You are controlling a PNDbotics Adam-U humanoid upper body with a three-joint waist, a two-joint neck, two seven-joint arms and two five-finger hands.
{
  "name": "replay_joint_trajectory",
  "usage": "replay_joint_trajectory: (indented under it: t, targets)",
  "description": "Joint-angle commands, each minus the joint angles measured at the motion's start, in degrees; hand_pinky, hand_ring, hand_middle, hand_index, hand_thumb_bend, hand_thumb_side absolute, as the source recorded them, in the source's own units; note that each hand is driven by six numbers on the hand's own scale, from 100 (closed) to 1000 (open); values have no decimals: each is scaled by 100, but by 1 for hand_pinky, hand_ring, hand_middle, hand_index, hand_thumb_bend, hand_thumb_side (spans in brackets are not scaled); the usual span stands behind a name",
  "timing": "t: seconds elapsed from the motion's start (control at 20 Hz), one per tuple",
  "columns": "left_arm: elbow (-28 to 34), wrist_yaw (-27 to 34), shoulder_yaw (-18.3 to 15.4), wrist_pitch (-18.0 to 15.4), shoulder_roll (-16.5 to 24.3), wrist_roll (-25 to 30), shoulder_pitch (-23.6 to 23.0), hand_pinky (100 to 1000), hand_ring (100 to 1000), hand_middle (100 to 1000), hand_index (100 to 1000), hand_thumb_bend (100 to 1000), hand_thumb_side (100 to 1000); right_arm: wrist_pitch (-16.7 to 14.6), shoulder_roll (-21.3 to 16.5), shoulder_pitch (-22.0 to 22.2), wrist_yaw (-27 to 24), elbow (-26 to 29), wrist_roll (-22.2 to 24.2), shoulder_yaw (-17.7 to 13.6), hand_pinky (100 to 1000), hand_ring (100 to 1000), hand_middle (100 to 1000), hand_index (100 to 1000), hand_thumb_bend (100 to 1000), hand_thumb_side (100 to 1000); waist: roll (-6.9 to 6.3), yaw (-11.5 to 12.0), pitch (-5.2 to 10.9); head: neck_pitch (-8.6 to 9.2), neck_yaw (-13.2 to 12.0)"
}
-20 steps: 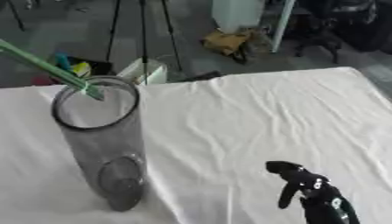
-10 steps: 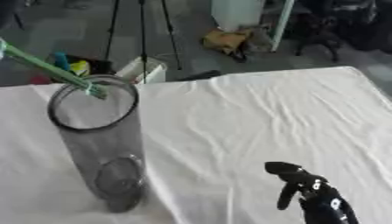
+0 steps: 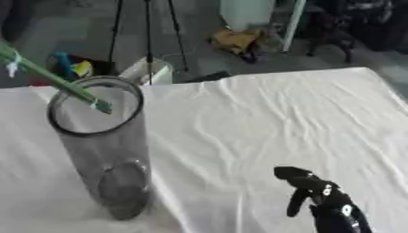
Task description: Arrange flowers into the vase.
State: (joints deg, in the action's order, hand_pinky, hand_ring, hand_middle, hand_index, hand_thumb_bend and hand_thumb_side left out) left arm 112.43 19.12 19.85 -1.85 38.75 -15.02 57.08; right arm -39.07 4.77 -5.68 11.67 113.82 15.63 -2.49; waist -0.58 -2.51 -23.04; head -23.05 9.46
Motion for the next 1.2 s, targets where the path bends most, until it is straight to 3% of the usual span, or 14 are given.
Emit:
replay_joint_trajectory:
  t: [0.05, 0.9, 1.2]
  targets:
    - [29, -71, 1, 105, 82, 52, 93, 100, 100, 100, 125, 154, 643, 24, 20, -48, 30, 77, -10, -18, 783, 797, 364, 786, 100, 1000, -36, -8, 19, 94, -9]
    - [-240, -568, 89, 489, -26, 309, 131, 100, 100, 100, 136, 132, 705, 82, 44, -86, 31, 77, 12, -20, 785, 797, 360, 786, 100, 1000, -55, -45, -6, 140, -21]
    - [-357, -522, 97, 613, -87, 313, 157, 100, 100, 100, 163, 192, 782, 89, 46, -95, 32, 77, 16, -14, 786, 794, 356, 787, 100, 1000, -51, -40, -14, 127, -21]
